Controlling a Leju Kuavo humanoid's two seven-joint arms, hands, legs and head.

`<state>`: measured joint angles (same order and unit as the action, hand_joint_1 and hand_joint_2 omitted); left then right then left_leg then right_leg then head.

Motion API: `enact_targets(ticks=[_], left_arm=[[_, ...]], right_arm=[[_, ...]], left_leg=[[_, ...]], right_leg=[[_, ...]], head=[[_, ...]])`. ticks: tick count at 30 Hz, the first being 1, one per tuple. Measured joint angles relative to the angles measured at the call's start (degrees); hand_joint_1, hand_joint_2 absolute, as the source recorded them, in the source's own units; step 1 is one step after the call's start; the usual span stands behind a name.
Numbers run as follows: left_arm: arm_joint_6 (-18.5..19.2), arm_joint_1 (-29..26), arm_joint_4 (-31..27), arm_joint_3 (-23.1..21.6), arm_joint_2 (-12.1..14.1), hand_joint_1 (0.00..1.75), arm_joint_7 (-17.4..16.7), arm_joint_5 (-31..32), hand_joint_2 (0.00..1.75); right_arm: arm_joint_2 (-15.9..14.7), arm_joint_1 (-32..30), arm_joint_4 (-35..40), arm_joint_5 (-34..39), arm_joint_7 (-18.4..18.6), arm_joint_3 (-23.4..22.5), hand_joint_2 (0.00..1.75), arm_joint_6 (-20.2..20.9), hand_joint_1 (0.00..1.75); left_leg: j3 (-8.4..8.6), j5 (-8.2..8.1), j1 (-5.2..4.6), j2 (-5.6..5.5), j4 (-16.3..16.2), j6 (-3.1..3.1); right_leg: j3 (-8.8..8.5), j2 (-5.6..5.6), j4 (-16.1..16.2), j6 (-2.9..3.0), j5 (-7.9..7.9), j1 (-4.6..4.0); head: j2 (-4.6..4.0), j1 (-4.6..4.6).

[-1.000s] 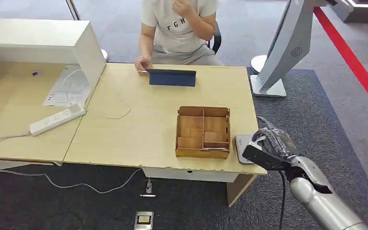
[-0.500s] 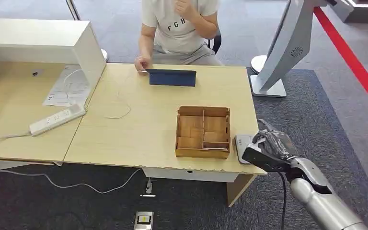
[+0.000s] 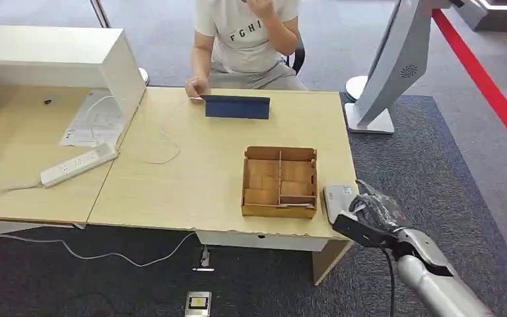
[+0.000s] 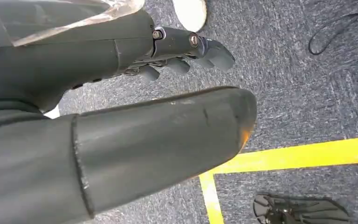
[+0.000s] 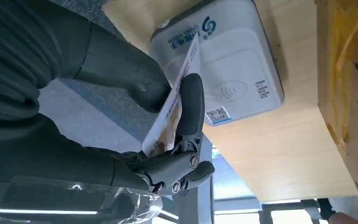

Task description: Pass the card to the sensor for recognition and then transmit it.

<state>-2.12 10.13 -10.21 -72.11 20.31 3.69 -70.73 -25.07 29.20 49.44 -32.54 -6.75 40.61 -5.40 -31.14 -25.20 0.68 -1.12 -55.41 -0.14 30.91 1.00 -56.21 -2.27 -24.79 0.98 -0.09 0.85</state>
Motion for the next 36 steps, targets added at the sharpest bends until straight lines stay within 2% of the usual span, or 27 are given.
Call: enact_targets(ticks=[10, 12, 19, 27, 36], left_arm=[[0.0, -0.01, 0.0, 0.0, 0.0, 0.0, 0.17, -0.15, 0.0], [0.0, -0.03, 0.0, 0.0, 0.0, 0.0, -0.48, -0.44, 0.0], [0.26, -0.03, 0.0, 0.0, 0.0, 0.0, 0.02, -0.52, 0.0], [1.9, 0.0, 0.0, -0.02, 0.09, 0.0, 1.14, 0.46, 0.0], [2.49, 0.05, 0.0, -0.9, 0.41, 0.0, 0.35, 1.49, 0.0]], right_arm=[[0.28, -0.67, -1.68, 0.39, -0.31, -0.11, 1.75, -0.31, 1.75], [-0.37, -2.89, -2.27, 1.66, -0.04, -1.09, 1.75, -0.11, 1.75], [-0.85, -2.61, -1.88, 2.08, 0.04, -1.95, 1.75, 0.85, 1.75], [-1.84, 1.13, 1.84, 2.12, 0.68, -4.35, 1.75, 4.42, 1.75], [-2.03, 7.84, 5.82, 0.92, -0.72, -6.34, 1.75, 6.1, 1.75]], left_leg=[[0.07, 0.0, 0.01, 0.01, 0.0, 0.0], [0.11, 0.0, 0.01, 0.03, 0.0, 0.0], [0.16, 0.02, 0.0, 0.05, 0.0, 0.01], [0.13, 0.07, 0.0, 0.04, -0.01, -0.02], [0.04, 0.07, 0.0, 0.04, 0.0, -0.02]], right_leg=[[-0.03, 0.0, 0.02, 0.0, 0.0, 0.0], [-0.07, 0.0, 0.03, 0.0, 0.0, 0.0], [-0.15, 0.01, 0.02, 0.0, 0.02, 0.0], [-0.13, 0.01, -0.01, 0.01, 0.09, 0.0], [-0.03, 0.01, -0.04, 0.01, 0.08, 0.0]], head=[[0.0, 0.0], [0.0, 0.0], [0.0, 0.0], [0.0, -0.02], [0.0, 0.0]])
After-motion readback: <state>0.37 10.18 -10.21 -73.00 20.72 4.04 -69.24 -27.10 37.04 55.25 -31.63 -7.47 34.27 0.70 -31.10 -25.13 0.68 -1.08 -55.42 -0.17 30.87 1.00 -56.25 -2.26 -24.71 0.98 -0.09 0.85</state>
